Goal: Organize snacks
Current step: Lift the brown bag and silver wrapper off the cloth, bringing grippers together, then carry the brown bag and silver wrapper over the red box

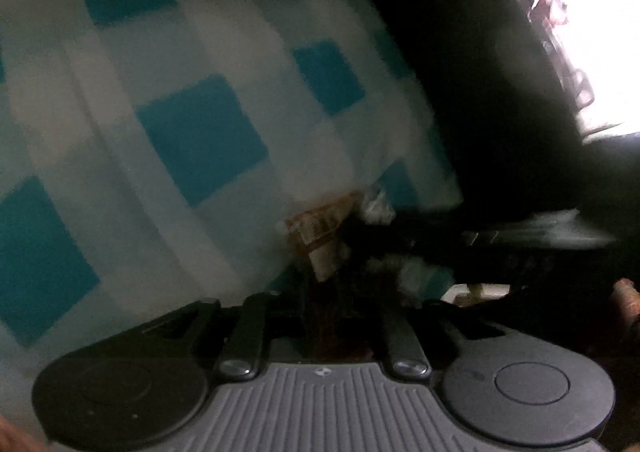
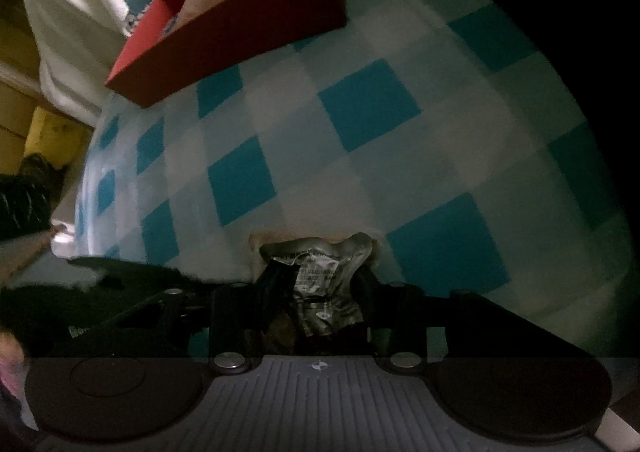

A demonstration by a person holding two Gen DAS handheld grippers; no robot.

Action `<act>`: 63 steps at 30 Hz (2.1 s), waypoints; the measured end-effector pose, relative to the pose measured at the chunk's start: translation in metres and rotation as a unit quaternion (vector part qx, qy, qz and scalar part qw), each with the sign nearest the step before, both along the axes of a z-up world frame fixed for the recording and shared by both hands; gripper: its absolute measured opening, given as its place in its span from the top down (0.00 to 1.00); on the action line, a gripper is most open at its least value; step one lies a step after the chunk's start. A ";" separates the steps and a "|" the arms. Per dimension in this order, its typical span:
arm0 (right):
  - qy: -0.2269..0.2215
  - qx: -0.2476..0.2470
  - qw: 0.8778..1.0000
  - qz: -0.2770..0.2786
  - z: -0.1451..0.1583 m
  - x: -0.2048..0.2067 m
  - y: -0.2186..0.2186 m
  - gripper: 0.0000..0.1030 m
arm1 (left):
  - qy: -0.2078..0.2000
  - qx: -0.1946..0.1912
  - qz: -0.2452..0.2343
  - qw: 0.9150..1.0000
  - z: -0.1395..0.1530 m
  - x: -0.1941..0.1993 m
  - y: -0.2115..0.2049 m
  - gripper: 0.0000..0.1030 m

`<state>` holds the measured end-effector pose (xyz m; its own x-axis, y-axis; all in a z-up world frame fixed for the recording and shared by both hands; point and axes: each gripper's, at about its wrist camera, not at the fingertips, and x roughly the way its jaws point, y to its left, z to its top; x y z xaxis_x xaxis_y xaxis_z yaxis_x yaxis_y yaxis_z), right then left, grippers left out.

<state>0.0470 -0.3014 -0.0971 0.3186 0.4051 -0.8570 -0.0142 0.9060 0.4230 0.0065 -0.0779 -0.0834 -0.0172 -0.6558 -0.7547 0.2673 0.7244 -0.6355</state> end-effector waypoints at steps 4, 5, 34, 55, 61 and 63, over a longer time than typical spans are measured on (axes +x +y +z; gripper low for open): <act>0.008 0.004 1.000 -0.026 -0.005 0.002 -0.007 0.51 | 0.034 -0.028 0.069 0.997 -0.007 -0.002 -0.004 0.89; 0.006 0.007 0.999 -0.034 -0.005 0.001 -0.010 0.51 | 0.029 -0.029 0.078 0.996 -0.007 -0.006 -0.005 0.89; -0.049 -0.022 0.998 -0.017 0.016 0.030 -0.002 0.70 | -0.034 -0.002 0.140 0.990 0.032 0.026 0.035 0.95; -0.056 -0.201 0.975 0.076 0.007 0.031 0.050 0.36 | -0.089 0.071 0.124 0.986 0.027 0.023 0.014 0.81; -0.051 -0.174 0.982 0.054 0.011 0.030 0.038 0.47 | -0.089 0.034 0.102 0.990 0.042 0.016 0.017 0.94; -0.055 -0.144 0.987 0.038 0.015 0.034 0.034 0.47 | -0.088 0.005 0.102 0.991 0.052 0.018 0.019 0.94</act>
